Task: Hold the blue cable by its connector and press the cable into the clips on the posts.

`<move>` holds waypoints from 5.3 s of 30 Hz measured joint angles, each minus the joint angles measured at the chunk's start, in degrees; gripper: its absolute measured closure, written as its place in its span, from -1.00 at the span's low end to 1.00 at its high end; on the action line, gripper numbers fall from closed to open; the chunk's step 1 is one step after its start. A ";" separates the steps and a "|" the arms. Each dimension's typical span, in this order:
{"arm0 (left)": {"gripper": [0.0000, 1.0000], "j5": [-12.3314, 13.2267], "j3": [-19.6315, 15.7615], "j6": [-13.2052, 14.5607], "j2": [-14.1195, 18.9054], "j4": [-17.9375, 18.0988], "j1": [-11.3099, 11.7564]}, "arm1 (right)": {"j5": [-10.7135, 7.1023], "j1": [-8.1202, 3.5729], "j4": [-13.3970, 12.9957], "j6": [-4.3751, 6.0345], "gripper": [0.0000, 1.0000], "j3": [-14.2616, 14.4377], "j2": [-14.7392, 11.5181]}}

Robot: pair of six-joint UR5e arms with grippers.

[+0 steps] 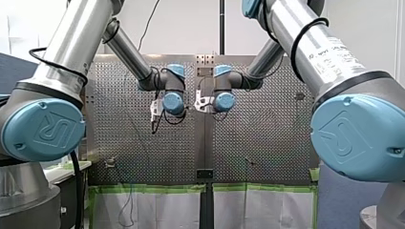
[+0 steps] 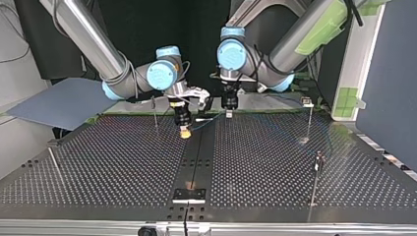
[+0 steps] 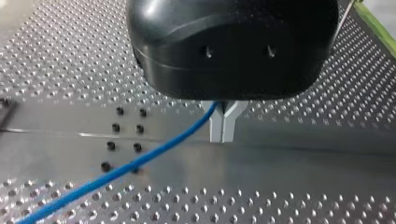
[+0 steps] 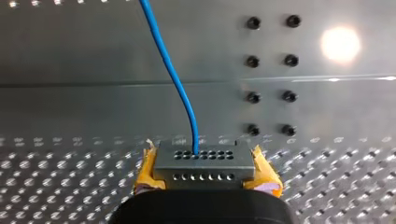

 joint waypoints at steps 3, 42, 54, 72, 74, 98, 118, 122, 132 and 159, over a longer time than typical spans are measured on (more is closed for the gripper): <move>1.00 0.03 -0.19 -0.38 -0.06 0.49 -0.44 | 0.14 -0.10 -1.77 0.11 1.00 1.78 0.04; 1.00 0.30 -0.66 -2.69 -11.42 9.45 -2.16 | 7.60 -2.99 -22.11 2.33 1.00 22.90 6.82; 1.00 0.77 -0.26 -2.53 -16.35 11.63 -2.45 | 7.57 -5.08 -27.48 3.74 1.00 29.11 9.68; 1.00 1.06 3.21 -2.98 -22.56 14.75 -4.48 | 7.07 -10.11 -31.03 2.42 1.00 35.82 9.96; 1.00 0.84 3.88 -2.97 -23.15 14.54 -4.91 | 6.63 -10.90 -31.70 2.30 1.00 35.80 10.00; 1.00 -2.60 14.40 -4.96 -31.49 11.55 -10.54 | -0.02 -20.93 -34.33 0.32 1.00 33.71 14.68; 1.00 -4.37 25.70 -8.27 -42.12 9.30 -15.28 | -3.27 -27.24 -32.86 -2.53 1.00 29.06 15.26; 1.00 -4.36 27.25 -8.69 -42.47 9.28 -15.63 | -5.01 -29.27 -32.55 -2.53 1.00 28.91 15.26; 1.00 -3.89 29.21 -10.02 -42.52 9.01 -15.72 | -5.98 -31.12 -32.63 -2.77 1.00 27.12 15.28; 1.00 0.94 35.80 -12.45 -46.06 7.68 -13.59 | -9.39 -35.33 -28.64 -1.65 1.00 23.57 15.86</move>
